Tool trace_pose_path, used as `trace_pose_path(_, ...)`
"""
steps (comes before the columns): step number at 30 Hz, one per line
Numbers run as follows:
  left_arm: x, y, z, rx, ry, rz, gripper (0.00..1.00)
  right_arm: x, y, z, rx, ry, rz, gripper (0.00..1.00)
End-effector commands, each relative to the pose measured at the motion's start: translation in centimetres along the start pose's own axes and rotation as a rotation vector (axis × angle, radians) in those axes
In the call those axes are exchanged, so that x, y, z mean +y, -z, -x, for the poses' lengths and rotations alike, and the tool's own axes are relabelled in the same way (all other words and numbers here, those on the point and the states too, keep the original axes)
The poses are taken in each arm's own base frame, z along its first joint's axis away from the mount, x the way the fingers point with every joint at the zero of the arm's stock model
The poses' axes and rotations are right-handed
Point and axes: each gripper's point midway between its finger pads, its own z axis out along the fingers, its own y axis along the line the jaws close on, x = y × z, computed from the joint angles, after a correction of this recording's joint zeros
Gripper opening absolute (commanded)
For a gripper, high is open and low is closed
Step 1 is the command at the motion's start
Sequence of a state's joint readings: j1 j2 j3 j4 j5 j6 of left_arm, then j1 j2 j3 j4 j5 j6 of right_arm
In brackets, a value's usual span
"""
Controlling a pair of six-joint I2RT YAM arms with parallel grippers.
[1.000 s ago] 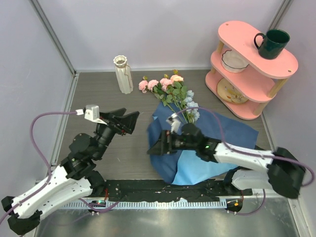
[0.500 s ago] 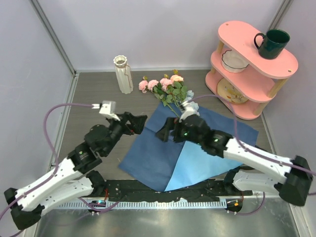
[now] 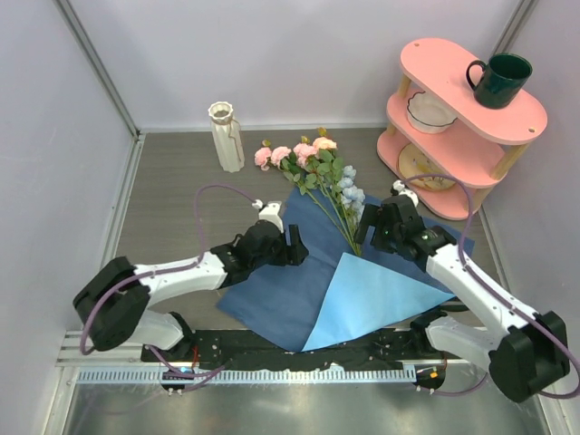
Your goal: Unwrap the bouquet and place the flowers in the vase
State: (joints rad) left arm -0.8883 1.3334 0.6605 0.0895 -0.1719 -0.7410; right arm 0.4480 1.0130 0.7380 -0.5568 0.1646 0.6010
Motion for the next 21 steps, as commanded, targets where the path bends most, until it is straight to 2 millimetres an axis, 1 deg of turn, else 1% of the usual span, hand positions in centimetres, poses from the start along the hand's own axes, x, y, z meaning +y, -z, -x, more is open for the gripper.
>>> trace_pose_path(1, -3.4, -1.9, -0.7, 0.016, 0.064, -0.189, 0.73, 2.0, -1.0, -1.8, 0.145, 0.022, 0.108, 1.00)
trace_pose_path(2, -4.0, -1.9, -1.5, 0.050, 0.068, -0.230, 0.73, 1.9, -1.7, -2.5, 0.185, 0.022, 0.100, 1.00)
trace_pose_path(4, -5.1, -2.3, -2.0, 0.060, 0.076, -0.303, 0.73, 2.5, -1.8, -3.8, 0.255, 0.023, 0.130, 1.00)
trace_pose_path(5, -6.2, -1.9, -2.6, 0.094, 0.081, -0.364, 0.73, 2.4, -2.2, -4.6, 0.295, 0.022, 0.130, 1.00)
trace_pose_path(6, -6.7, -2.2, -2.8, 0.101, 0.087, -0.397, 0.73, 2.5, -2.2, -5.1, 0.318, 0.012, 0.136, 1.00)
trace_pose_path(8, -7.7, -2.2, -3.2, 0.126, 0.097, -0.459, 0.72, 2.6, -1.7, -6.4, 0.372, -0.001, 0.159, 0.99)
trace_pose_path(9, -8.7, -1.9, -3.0, 0.130, 0.111, -0.512, 0.71, 2.8, -1.1, -6.4, 0.367, -0.005, 0.179, 0.98)
trace_pose_path(10, -8.7, -2.0, -3.7, 0.147, 0.116, -0.525, 0.71, 3.0, -0.5, -6.8, 0.382, -0.021, 0.196, 0.97)
trace_pose_path(11, -8.9, -1.9, -3.8, 0.153, 0.124, -0.547, 0.70, 3.1, 0.1, -7.1, 0.388, -0.030, 0.212, 0.97)
trace_pose_path(12, -9.6, -1.5, -3.7, 0.151, 0.134, -0.594, 0.71, 3.5, 1.3, -6.5, 0.355, -0.037, 0.252, 0.97)
trace_pose_path(14, -10.1, -1.4, -4.2, 0.171, 0.142, -0.633, 0.71, 3.9, 2.9, -7.1, 0.375, -0.071, 0.298, 0.95)
trace_pose_path(15, -11.1, -0.8, -4.2, 0.181, 0.136, -0.692, 0.71, 4.1, 3.6, -7.3, 0.379, -0.081, 0.317, 0.95)
trace_pose_path(16, -11.4, -0.8, -4.3, 0.193, 0.151, -0.709, 0.71, 4.4, 4.8, -7.4, 0.376, -0.096, 0.349, 0.94)
trace_pose_path(17, -11.7, -0.7, -4.4, 0.200, 0.156, -0.728, 0.71, 4.7, 5.7, -8.0, 0.404, -0.108, 0.387, 0.93)
trace_pose_path(18, -12.4, -0.3, -4.3, 0.194, 0.155, -0.761, 0.71, 5.0, 6.5, -8.3, 0.423, -0.117, 0.418, 0.92)
trace_pose_path(19, -12.9, 0.1, -4.5, 0.208, 0.158, -0.789, 0.70, 5.4, 7.7, -8.4, 0.417, -0.123, 0.462, 0.90)
trace_pose_path(21, -14.1, 0.9, -4.6, 0.209, 0.147, -0.838, 0.70, 5.7, 9.1, -8.6, 0.425, -0.140, 0.499, 0.88)
